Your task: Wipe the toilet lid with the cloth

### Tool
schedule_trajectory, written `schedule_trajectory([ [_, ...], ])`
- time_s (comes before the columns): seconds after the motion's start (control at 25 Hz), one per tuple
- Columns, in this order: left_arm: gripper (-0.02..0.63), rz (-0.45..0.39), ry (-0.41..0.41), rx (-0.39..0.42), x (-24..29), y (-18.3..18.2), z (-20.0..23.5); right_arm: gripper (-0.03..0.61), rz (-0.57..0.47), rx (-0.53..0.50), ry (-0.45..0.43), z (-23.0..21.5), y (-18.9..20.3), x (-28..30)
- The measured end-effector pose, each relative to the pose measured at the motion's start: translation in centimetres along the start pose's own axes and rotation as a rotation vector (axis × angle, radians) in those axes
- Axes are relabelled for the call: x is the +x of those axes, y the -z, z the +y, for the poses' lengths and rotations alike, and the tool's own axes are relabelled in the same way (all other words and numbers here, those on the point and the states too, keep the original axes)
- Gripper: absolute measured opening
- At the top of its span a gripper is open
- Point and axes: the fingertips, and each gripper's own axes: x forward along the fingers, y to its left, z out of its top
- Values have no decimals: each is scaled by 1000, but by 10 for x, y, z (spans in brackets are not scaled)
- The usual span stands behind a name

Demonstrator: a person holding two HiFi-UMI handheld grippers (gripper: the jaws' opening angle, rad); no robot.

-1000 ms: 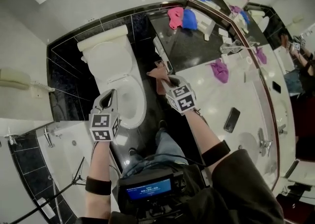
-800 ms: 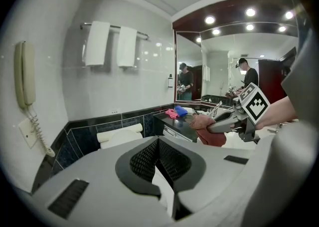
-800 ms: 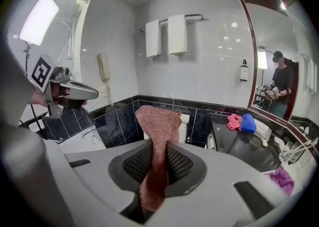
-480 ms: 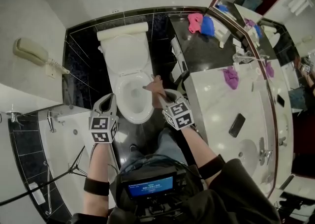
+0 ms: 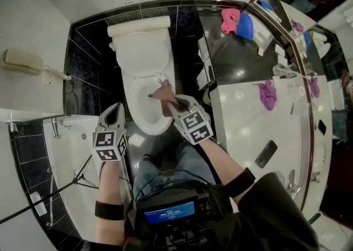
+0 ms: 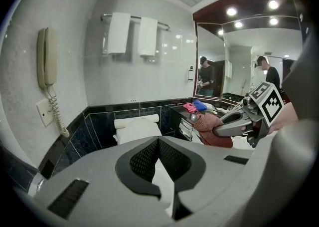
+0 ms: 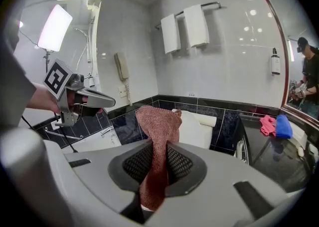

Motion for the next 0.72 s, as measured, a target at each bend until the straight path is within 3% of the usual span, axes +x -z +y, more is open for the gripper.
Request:
schedule_trajectory([
  [0.24, 2, 17, -61, -36, 29, 3, 24, 72, 3, -37, -48, -24, -14, 66],
  [0.72, 2, 1, 23, 15, 112, 24, 111, 72, 3, -106, 38, -35, -30, 256],
])
